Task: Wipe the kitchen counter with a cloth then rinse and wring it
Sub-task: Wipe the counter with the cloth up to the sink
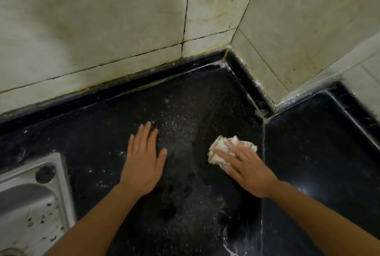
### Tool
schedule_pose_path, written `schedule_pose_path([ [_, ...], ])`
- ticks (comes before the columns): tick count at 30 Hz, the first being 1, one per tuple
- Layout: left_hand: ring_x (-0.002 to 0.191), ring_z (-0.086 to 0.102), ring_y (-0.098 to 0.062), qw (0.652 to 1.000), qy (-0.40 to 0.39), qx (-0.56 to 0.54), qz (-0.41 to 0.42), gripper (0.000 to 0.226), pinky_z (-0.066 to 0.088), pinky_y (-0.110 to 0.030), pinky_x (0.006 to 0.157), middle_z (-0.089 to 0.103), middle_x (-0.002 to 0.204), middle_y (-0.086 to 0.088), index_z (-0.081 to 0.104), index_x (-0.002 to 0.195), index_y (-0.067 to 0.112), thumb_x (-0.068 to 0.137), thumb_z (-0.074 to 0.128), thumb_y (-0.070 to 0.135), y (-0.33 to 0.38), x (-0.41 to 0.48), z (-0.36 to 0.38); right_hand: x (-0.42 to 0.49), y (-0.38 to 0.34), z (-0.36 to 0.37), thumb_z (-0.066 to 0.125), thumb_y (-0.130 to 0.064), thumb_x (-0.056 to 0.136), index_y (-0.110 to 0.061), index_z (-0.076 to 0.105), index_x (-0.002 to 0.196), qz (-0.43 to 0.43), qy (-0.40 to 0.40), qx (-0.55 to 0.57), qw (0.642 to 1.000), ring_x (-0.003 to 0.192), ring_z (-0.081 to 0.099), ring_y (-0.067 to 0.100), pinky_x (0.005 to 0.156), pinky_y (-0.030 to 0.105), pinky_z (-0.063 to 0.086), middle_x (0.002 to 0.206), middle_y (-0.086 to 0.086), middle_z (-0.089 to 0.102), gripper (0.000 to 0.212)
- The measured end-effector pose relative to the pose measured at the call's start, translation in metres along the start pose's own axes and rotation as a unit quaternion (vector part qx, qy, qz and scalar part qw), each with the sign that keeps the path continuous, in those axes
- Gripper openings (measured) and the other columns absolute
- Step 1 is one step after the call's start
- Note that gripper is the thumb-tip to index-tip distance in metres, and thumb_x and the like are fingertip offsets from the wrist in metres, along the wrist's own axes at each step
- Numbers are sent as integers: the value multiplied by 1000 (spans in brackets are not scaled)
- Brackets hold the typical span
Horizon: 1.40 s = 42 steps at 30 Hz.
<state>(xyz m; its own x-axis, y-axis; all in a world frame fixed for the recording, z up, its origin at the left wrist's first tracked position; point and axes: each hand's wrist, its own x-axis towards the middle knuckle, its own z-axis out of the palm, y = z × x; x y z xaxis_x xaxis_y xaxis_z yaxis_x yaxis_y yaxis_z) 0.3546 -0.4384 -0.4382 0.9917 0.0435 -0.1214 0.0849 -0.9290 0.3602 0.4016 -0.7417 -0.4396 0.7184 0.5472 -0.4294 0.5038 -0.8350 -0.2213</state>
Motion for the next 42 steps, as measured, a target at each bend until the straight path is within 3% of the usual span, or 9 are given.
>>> schedule_pose_path([
  [2, 144, -15, -17, 999, 5, 8, -49, 68, -11, -34, 115, -10, 159, -6, 4, 151, 11, 97, 18, 49, -21, 27, -11, 20, 9, -10, -8, -73, 85, -54, -10, 139, 88, 43, 31, 995, 146, -19, 18, 117, 35, -8, 154, -16, -23, 58],
  [6, 145, -13, -21, 993, -28, 22, -113, 73, -8, -37, 117, -12, 159, -7, -2, 151, 10, 94, 17, 53, -55, 66, -16, 76, 21, -36, 18, -48, 102, -44, -1, 149, 186, 76, 84, 976, 146, -18, 19, 116, 35, -10, 160, -5, -15, 51],
  [17, 143, -23, -18, 989, -46, 26, -138, 83, -15, -37, 114, -21, 157, -5, -10, 151, 14, 87, 11, 64, -63, 79, -5, 164, 17, -75, 15, -46, 103, -37, -2, 152, 248, 104, 125, 955, 145, -22, 26, 115, 41, -12, 160, 2, -16, 53],
  [22, 141, -26, -17, 987, -76, 20, -144, 86, -15, -38, 114, -25, 156, -3, -13, 150, 16, 84, 7, 67, -63, 80, -7, 129, -14, -50, 19, -40, 103, -35, 4, 152, 117, 101, 74, 985, 146, -19, 23, 114, 34, -15, 161, 2, -10, 51],
  [26, 140, -29, -17, 984, -102, 7, -144, 87, -16, -39, 114, -30, 154, -1, -17, 149, 16, 82, 4, 66, -62, 81, -11, 75, -38, -16, 8, -51, 99, -40, 0, 150, -13, 58, 17, 998, 144, -22, 23, 119, 42, -9, 161, -2, -11, 53],
  [29, 139, -31, -17, 983, -114, 5, -143, 87, -16, -39, 114, -32, 152, -1, -20, 148, 16, 81, 2, 66, -61, 81, -14, 36, -33, -5, 13, -51, 102, -51, -6, 147, -134, -24, -16, 991, 142, -30, 16, 115, 34, -20, 158, -12, -20, 48],
  [32, 138, -32, -18, 982, -122, 5, -141, 87, -16, -39, 114, -33, 152, -2, -21, 147, 15, 80, 1, 66, -61, 81, -15, 33, -8, -9, 17, -53, 103, -50, -1, 148, -192, -17, -79, 978, 146, -21, 19, 117, 39, -15, 160, -10, -11, 49],
  [37, 138, -33, -16, 983, -120, 4, -140, 85, -18, -38, 113, -35, 151, 0, -21, 147, 16, 82, 2, 66, -61, 81, -15, 101, 17, -40, -4, -68, 91, -43, 0, 149, 16, 79, -10, 997, 147, -9, 25, 119, 46, 1, 159, -6, -5, 63],
  [42, 137, -34, -15, 981, -120, 10, -150, 86, -17, -38, 113, -35, 151, 0, -22, 147, 17, 82, 1, 67, -59, 82, -15, 183, 30, -86, 13, -52, 101, -40, -1, 151, 192, 91, 71, 975, 146, -19, 22, 116, 38, -11, 160, -2, -15, 53],
])
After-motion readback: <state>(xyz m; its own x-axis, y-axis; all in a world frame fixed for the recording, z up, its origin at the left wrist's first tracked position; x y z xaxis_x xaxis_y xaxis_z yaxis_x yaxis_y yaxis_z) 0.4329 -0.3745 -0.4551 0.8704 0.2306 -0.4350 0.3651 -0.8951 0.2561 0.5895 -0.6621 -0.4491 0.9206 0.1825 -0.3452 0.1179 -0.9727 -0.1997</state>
